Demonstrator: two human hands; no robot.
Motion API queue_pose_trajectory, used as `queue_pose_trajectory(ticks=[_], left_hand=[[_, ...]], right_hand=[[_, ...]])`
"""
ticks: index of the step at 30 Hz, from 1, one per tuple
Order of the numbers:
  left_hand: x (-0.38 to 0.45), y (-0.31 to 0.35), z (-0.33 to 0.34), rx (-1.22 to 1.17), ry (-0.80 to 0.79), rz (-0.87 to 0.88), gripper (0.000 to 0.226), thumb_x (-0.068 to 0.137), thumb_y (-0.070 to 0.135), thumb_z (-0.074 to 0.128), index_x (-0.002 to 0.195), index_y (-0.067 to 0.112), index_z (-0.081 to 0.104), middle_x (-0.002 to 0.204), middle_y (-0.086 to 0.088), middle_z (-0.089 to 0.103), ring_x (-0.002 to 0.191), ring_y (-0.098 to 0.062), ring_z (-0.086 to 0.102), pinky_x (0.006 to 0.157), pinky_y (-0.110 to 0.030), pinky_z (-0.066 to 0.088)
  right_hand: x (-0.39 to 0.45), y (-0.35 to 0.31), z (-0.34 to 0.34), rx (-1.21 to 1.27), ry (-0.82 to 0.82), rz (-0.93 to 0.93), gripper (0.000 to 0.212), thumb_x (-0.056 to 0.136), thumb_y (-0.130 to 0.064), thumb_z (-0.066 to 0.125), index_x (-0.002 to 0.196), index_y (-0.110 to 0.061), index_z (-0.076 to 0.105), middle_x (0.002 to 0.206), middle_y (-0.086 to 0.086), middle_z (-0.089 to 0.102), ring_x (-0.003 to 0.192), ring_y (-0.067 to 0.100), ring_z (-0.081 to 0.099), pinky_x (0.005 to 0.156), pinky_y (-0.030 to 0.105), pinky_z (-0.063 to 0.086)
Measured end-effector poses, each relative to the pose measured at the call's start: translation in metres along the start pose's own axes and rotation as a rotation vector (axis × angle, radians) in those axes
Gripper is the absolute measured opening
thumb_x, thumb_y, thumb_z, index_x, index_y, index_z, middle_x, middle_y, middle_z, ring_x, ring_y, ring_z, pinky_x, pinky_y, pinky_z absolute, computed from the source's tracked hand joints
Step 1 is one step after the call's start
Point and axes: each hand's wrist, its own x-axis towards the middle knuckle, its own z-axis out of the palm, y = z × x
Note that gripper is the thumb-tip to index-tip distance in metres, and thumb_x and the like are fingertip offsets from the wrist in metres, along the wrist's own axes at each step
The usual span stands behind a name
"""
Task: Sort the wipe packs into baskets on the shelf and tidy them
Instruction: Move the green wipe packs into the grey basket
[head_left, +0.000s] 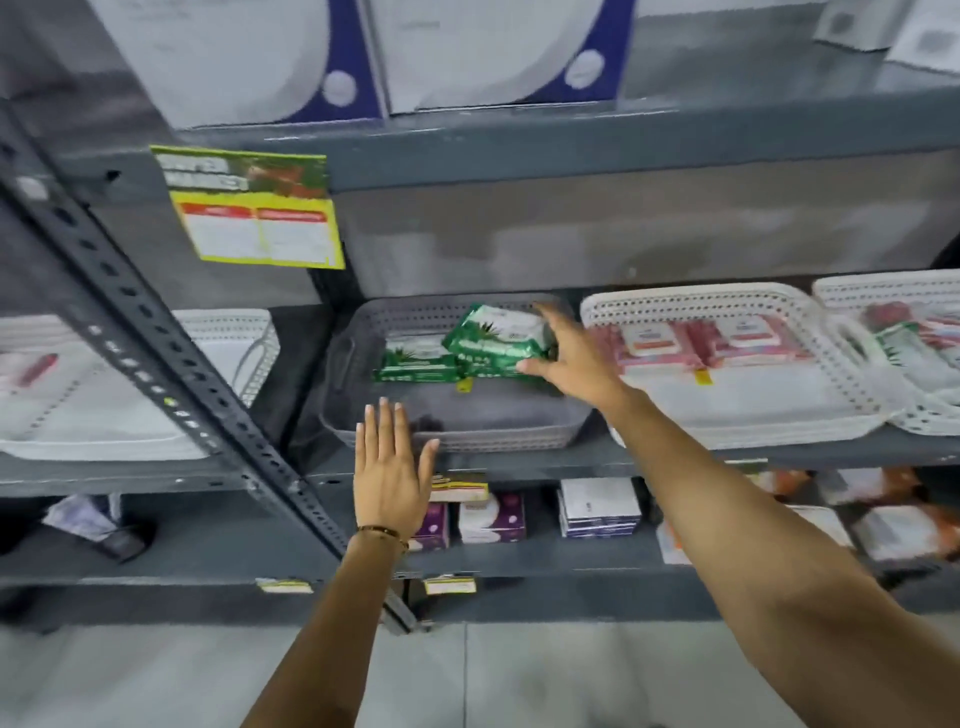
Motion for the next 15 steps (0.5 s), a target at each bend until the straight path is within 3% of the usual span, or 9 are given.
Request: queue_pose_trajectory(ticks=[5,9,15], left_hand=[[-0.004,-0.043,-0.005,0.008,0.003,0.019,0.076,0.091,0.056,0.003,0.143,0.002,0.018,0.152,-0.017,0.018,0.141,-0.026,0.005,0.116,-0.04,0.005],[-0.004,-0.049,-0.003,0.022,0.006,0.041,0.07,0.093,0.051,0.009,0.143,0.002,0.018,0.152,-0.016,0.02,0.141,-0.025,0.003,0.116,-0.038,0.004],[-0.003,-0.043,0.0,0.025,0.043,0.019,0.07,0.094,0.05,0.011,0.141,0.0,0.023,0.149,-0.02,0.026,0.139,-0.027,0.005,0.115,-0.038,0.003]], right_hand=[[0.018,-0.03,0.073,-0.013,-0.32,-0.012,0.084,0.077,-0.027,0.075,0.145,-0.025,0.025,0.149,0.008,0.036,0.134,0.026,0.037,0.105,0.031,0.031],[0.026,-0.043,0.108,-0.071,-0.419,-0.037,0.083,0.078,-0.025,0.074,0.145,-0.027,0.026,0.145,0.009,0.041,0.129,0.026,0.042,0.102,0.033,0.035],[0.027,-0.034,0.123,-0.327,-0.49,-0.098,0.085,0.078,-0.025,0.073,0.147,-0.021,0.023,0.159,0.005,0.016,0.146,0.028,0.012,0.12,0.046,0.014]])
